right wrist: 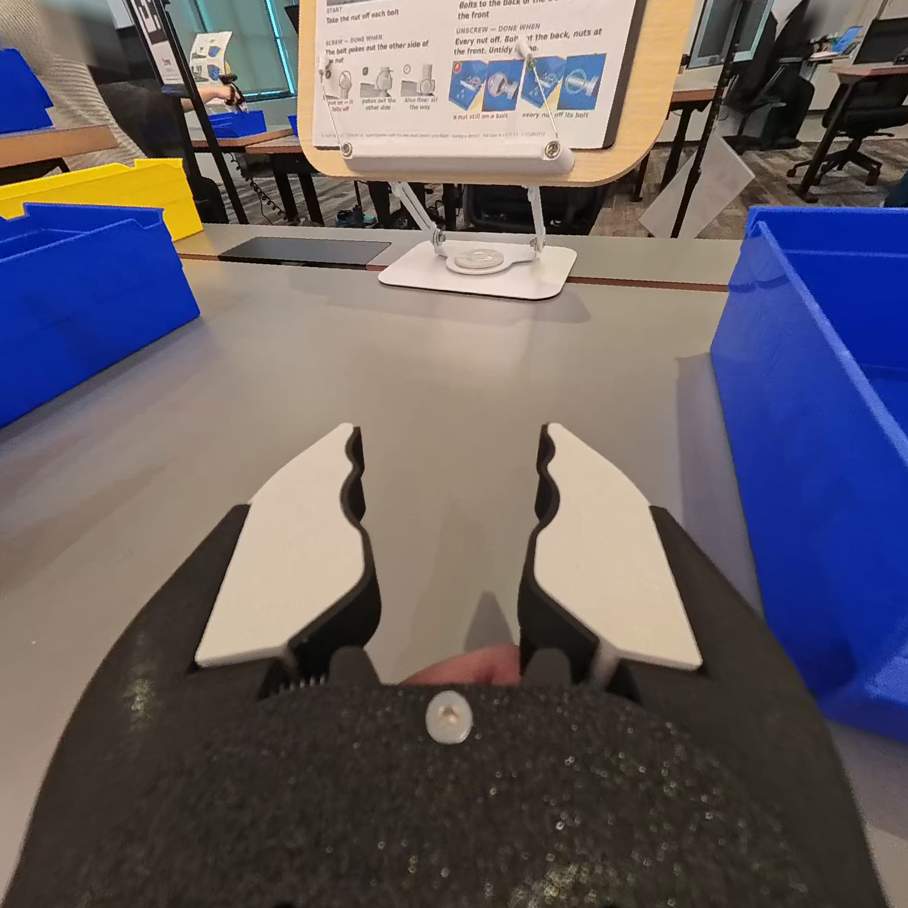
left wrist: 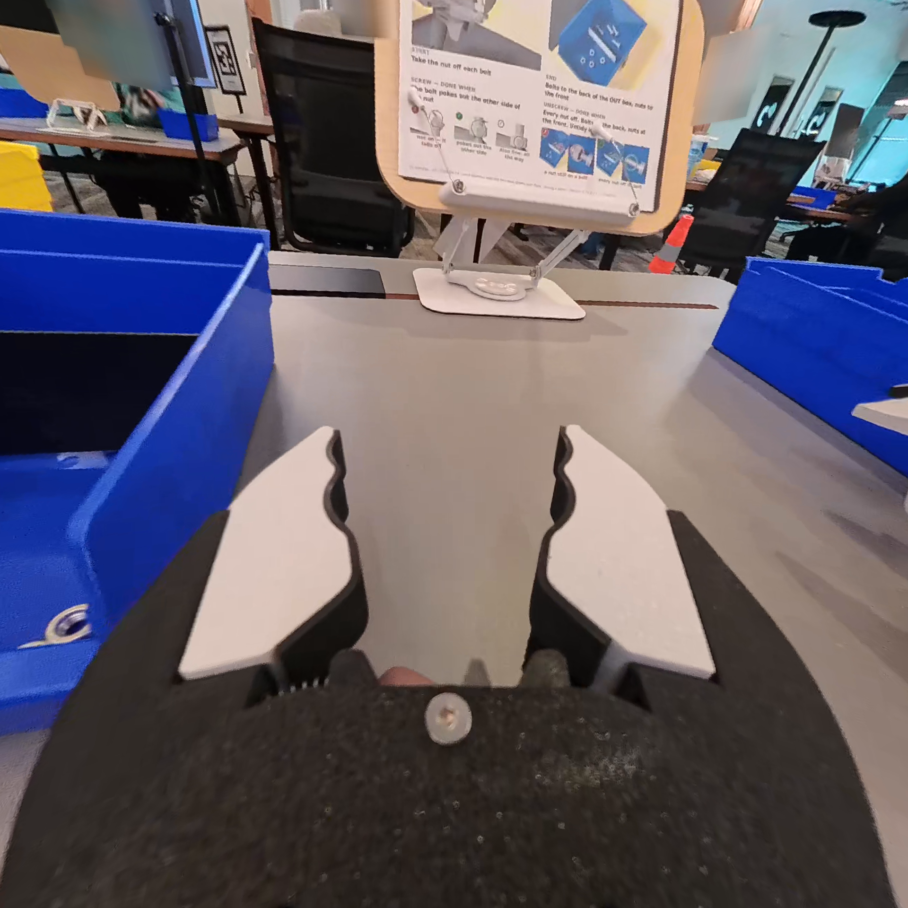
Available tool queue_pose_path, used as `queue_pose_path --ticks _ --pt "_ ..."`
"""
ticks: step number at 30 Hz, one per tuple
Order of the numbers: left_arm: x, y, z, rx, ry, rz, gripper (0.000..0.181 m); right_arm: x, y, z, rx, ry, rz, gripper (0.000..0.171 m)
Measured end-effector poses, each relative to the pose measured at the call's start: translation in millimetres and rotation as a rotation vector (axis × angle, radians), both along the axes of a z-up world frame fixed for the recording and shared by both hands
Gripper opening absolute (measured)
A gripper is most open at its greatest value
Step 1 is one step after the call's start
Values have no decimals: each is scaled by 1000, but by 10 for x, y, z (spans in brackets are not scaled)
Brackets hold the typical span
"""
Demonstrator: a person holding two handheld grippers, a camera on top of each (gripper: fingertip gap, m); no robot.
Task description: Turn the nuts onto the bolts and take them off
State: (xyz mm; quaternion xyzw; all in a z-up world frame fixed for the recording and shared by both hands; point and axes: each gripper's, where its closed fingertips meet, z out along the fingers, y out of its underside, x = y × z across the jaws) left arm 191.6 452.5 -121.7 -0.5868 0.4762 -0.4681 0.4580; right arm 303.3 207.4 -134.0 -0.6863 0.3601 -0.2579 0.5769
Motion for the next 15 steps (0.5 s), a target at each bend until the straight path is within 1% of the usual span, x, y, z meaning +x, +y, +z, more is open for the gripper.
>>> queue_pose_path --ticks 6,11,15 --pt "70 -57 -106 -63 69 -78 82 -14 18 -5 4 5 20 67" --pt "34 -71 -49 -9 33 -53 75 -26 8 18 9 -14 15 64" --pt "14 -76 -21 27 14 -31 74 -50 25 29 -10 -37 18 63"
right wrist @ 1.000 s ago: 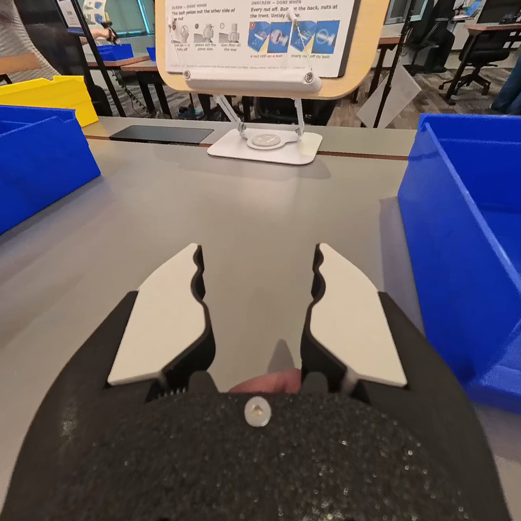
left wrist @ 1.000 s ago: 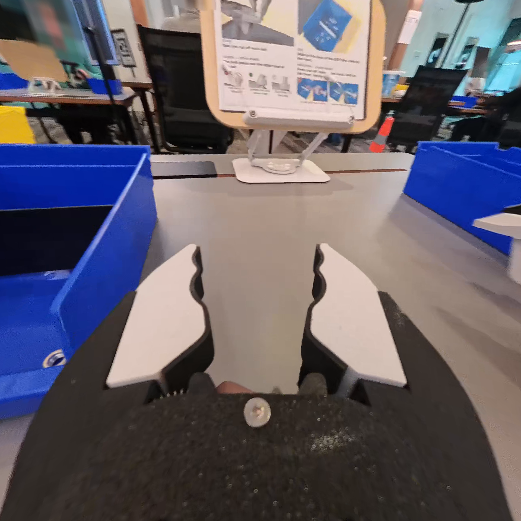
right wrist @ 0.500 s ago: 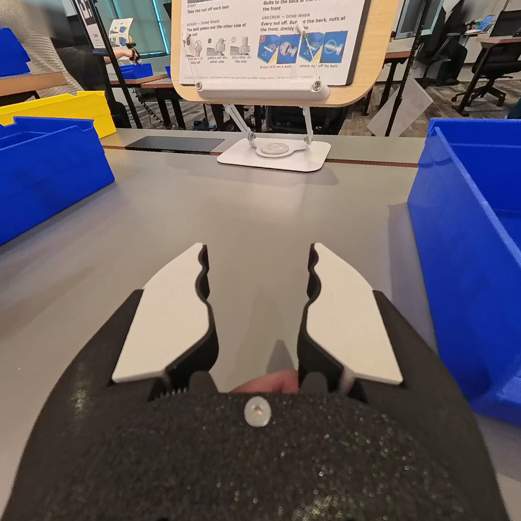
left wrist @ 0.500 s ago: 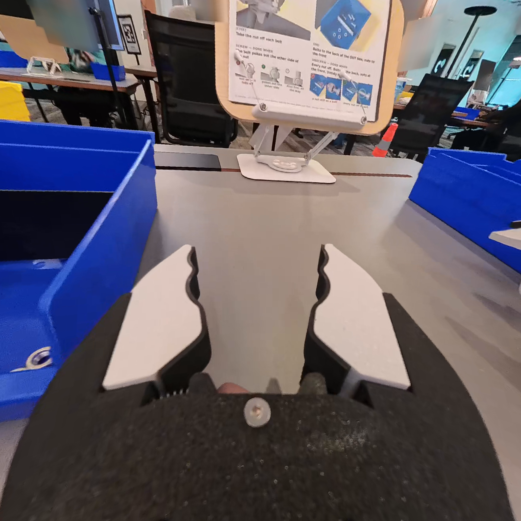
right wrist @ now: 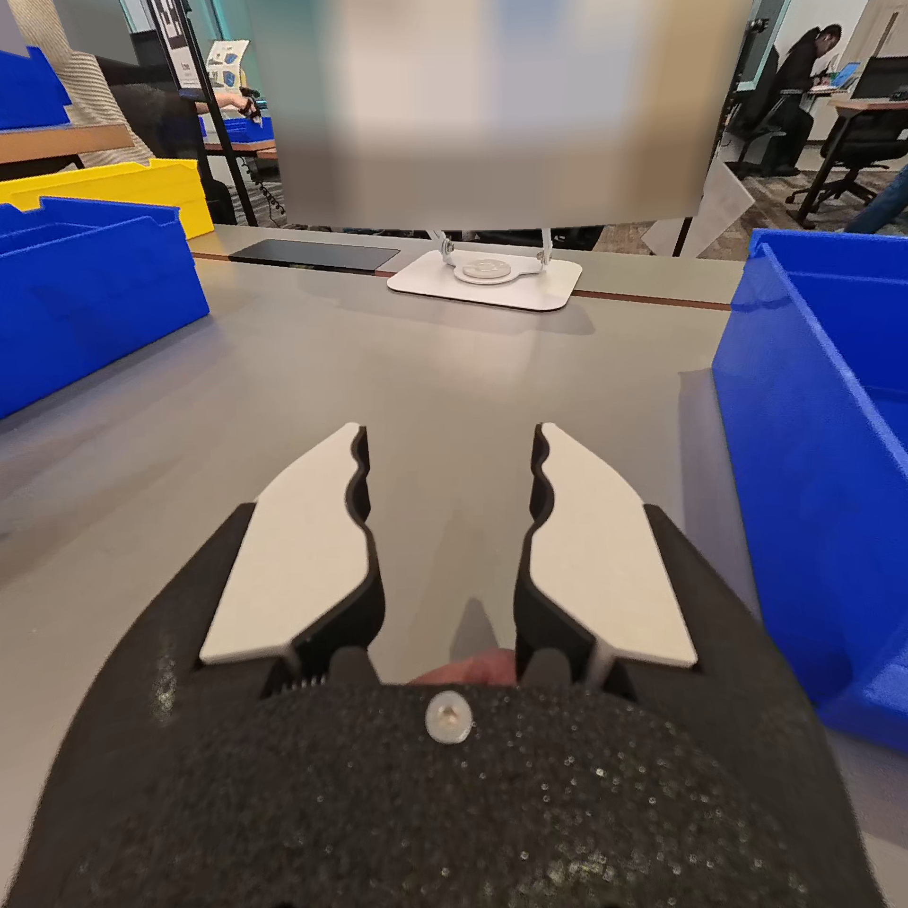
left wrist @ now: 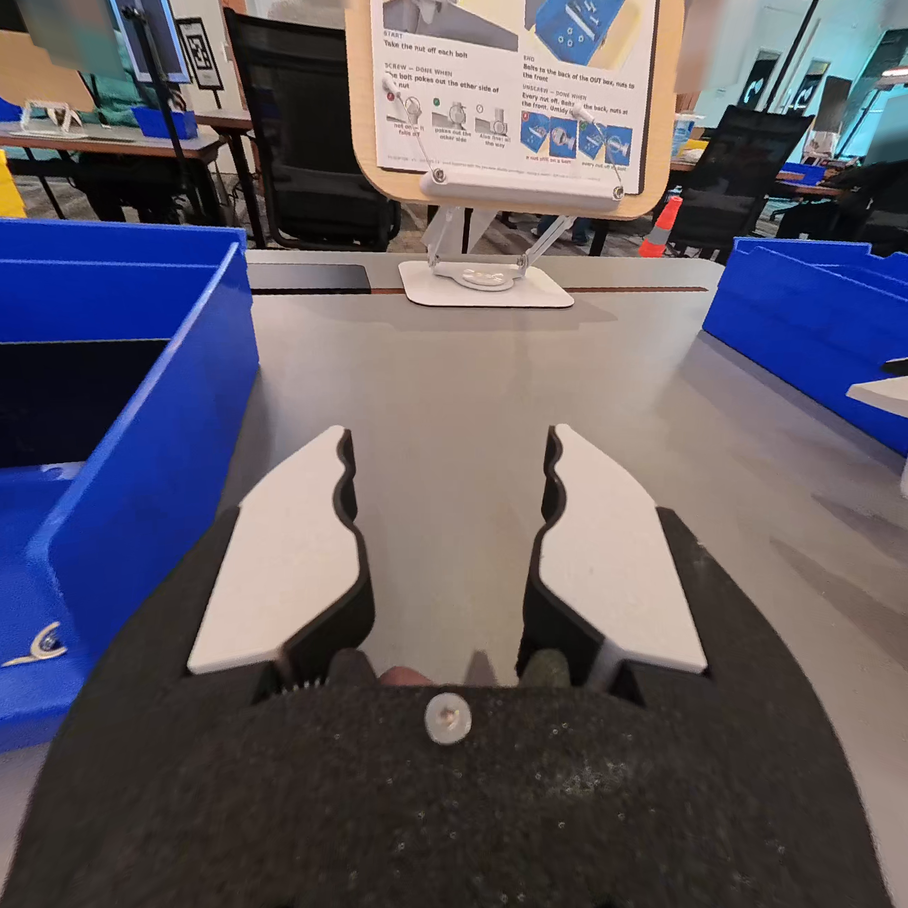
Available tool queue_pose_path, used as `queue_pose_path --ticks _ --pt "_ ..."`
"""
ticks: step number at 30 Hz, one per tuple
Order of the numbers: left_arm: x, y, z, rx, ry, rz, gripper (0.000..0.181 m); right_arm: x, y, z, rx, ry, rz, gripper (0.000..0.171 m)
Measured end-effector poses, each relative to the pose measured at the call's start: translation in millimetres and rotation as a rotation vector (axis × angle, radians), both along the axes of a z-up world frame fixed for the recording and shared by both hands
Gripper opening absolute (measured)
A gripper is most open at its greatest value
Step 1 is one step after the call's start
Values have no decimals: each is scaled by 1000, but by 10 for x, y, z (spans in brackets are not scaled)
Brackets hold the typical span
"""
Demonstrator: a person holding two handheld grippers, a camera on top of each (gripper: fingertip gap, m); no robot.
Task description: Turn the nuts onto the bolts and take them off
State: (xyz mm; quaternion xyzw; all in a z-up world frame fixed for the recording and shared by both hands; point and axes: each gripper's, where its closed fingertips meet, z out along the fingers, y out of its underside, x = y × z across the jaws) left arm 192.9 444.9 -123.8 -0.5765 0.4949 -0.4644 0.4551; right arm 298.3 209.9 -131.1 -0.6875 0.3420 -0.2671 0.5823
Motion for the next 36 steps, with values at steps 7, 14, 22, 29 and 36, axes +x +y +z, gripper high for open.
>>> queue_pose_path --ticks 7,14,22,29,36 --pt "-17 12 9 -24 -8 -2 74 6 -4 -7 13 16 5 62" --pt "-9 -8 2 -38 -4 -24 74 14 -9 -19 22 34 9 60" --pt "1 -32 3 -26 -2 -32 73 22 -11 -30 29 50 12 59" --pt "-328 45 363 78 69 -118 65 39 3 -69 29 88 26 58" --pt "-634 1413 212 352 690 -224 58 39 16 -88 54 125 59 57"
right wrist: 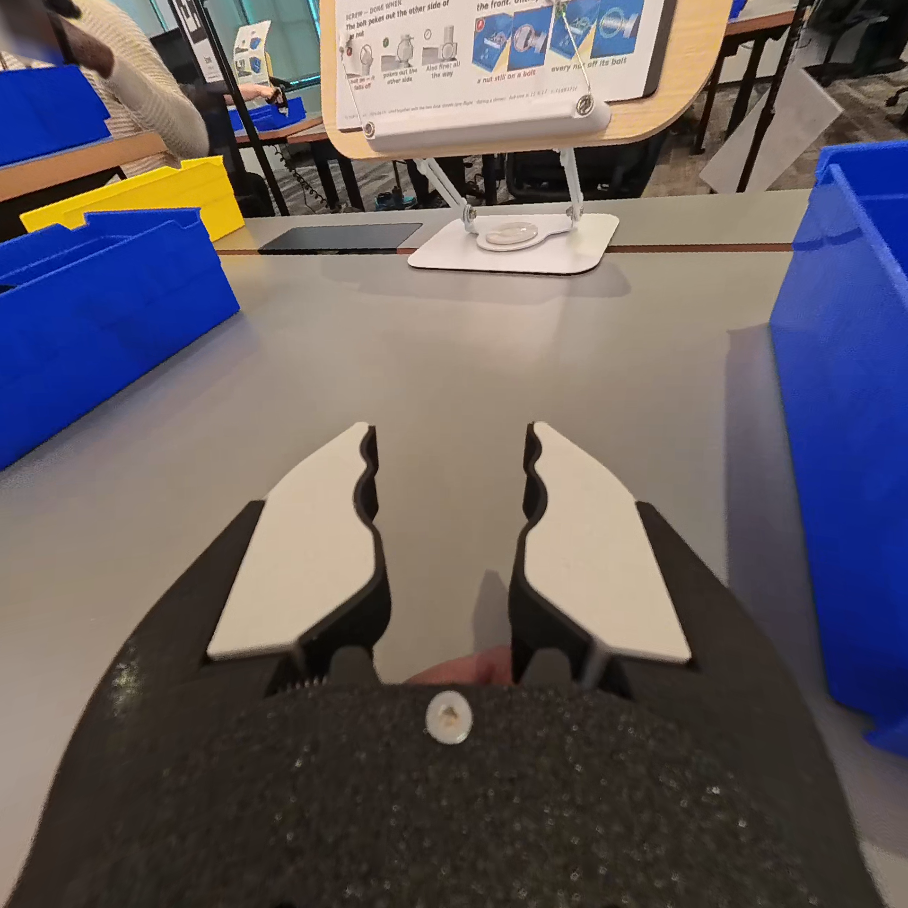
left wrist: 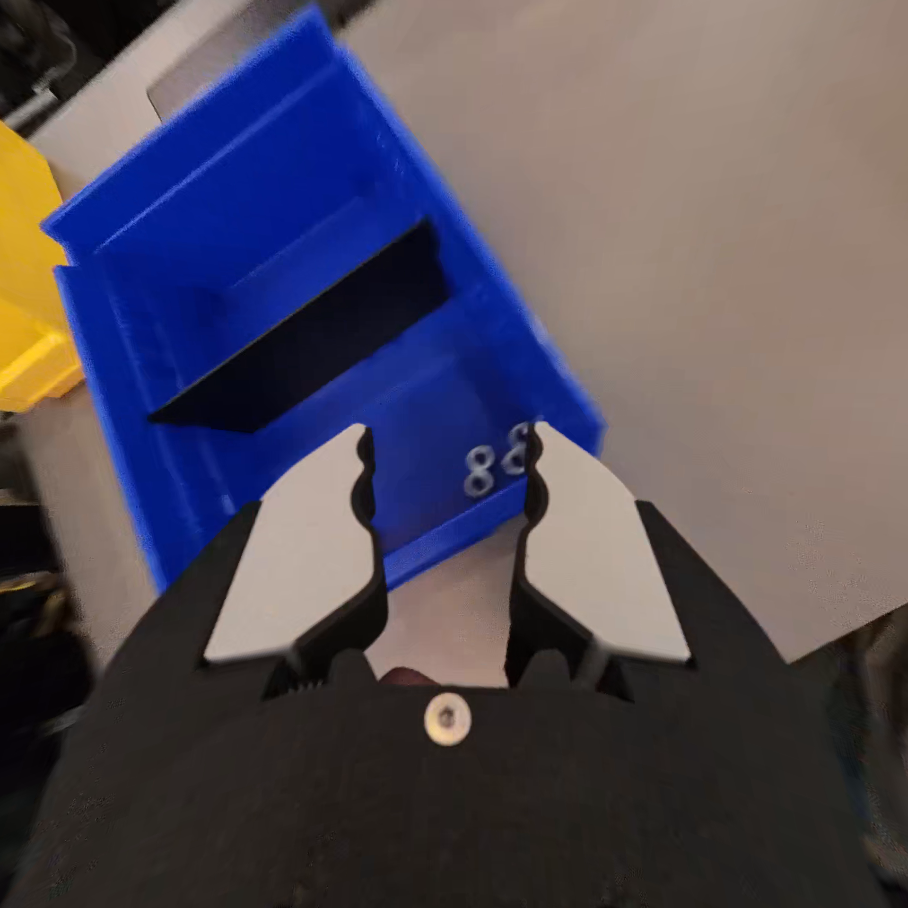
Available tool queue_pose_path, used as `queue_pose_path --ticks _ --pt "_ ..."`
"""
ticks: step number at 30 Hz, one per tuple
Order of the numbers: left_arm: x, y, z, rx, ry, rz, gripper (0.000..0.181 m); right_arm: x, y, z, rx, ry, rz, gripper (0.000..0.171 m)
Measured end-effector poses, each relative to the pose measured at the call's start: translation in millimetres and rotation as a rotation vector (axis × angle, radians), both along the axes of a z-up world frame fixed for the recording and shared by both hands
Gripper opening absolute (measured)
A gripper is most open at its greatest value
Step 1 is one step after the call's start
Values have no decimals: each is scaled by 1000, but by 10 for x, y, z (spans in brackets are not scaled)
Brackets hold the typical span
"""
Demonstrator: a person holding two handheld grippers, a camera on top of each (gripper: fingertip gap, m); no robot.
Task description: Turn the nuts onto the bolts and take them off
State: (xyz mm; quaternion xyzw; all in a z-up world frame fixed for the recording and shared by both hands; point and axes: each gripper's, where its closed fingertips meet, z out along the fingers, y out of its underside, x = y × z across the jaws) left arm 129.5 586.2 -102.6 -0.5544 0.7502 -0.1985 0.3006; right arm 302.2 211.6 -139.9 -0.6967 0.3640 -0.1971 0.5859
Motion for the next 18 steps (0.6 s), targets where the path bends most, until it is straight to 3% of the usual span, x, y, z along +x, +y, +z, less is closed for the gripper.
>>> queue_pose_path --ticks 2,10,18 --pt "33 179 -171 45 157 -81 58 2 -9 6 11 3 -1 57" --pt "85 126 -775 -20 539 -428 53 -3 -24 24 28 -1 0 56" --pt "28 50 -993 -56 673 -540 41 4 -4 -6 20 21 14 56"
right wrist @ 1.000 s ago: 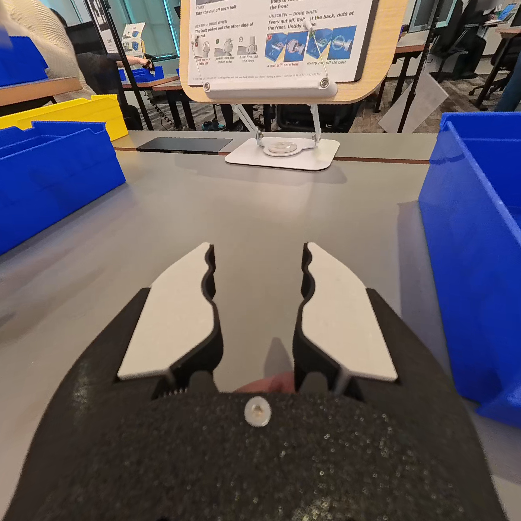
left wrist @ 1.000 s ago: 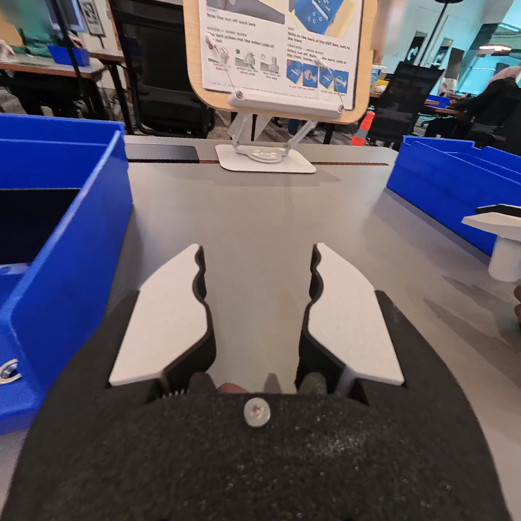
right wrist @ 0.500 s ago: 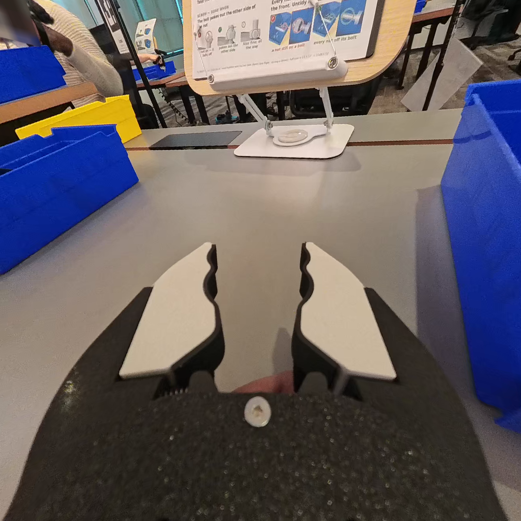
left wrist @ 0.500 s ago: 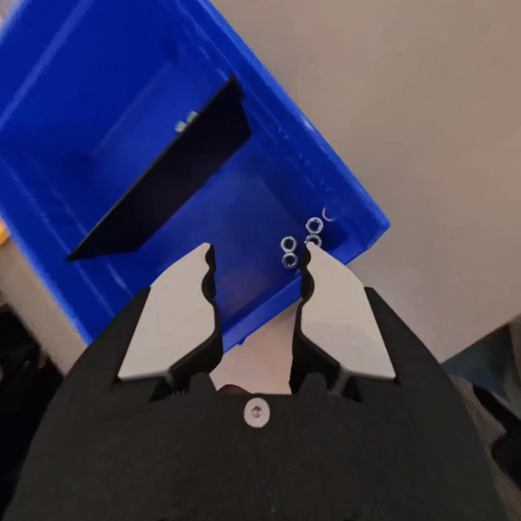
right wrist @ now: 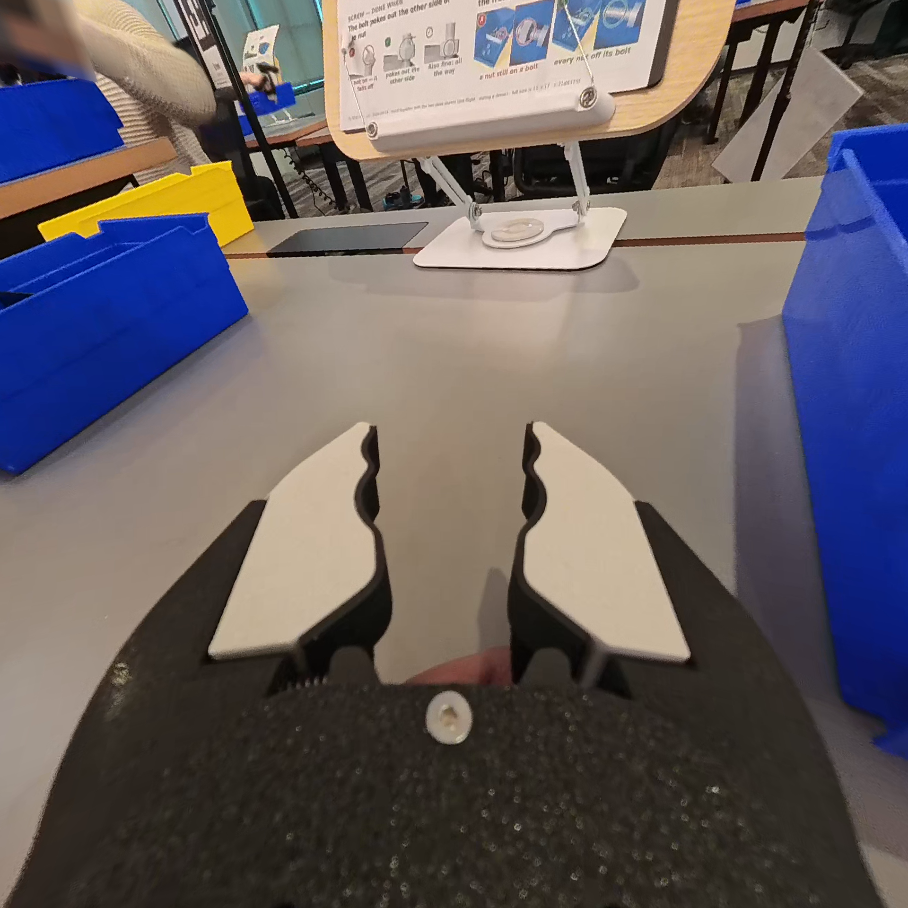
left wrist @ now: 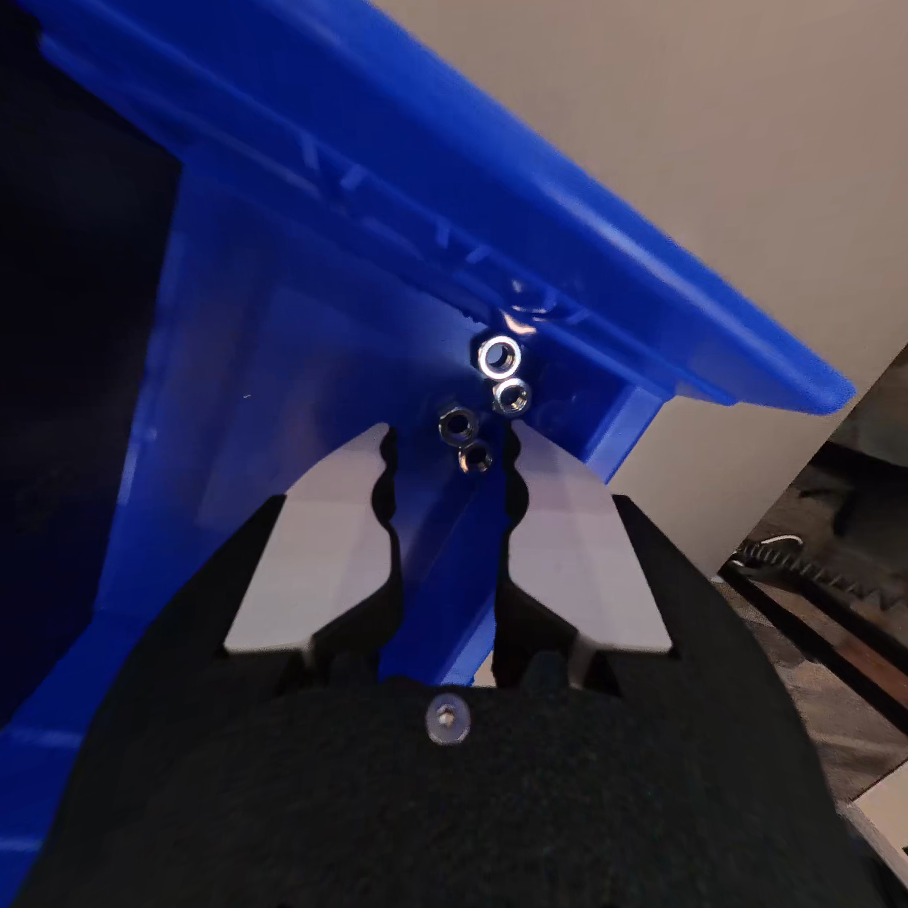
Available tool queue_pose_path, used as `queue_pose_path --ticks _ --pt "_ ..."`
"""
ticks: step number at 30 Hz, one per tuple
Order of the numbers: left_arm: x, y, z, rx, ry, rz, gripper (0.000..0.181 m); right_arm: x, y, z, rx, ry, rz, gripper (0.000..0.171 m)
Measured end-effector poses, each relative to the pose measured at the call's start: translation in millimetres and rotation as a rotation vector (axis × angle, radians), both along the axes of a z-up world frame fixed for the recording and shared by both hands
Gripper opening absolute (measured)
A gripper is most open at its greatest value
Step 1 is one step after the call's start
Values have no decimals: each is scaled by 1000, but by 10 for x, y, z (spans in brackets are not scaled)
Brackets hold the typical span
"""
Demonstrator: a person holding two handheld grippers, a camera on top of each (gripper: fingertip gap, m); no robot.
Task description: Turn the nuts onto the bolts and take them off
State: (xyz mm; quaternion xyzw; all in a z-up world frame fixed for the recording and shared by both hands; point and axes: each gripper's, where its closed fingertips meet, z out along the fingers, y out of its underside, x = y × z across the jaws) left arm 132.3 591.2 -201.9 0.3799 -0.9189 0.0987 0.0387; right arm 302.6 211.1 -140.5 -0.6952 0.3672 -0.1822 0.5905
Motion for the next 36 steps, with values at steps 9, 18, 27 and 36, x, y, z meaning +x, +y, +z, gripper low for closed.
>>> queue_pose_path --ticks 9,18,27,36 --pt "-32 57 -41 64 82 -28 37 18 -13 -10 29 30 8 54" --pt "58 100 -105 74 98 -29 41 33 -49 2 77 52 8 54" --pt "177 325 -82 177 38 -34 43 24 -23 -6 60 48 18 52" --pt "98 185 21 67 24 -38 41 24 -20 -8 69 57 24 51"
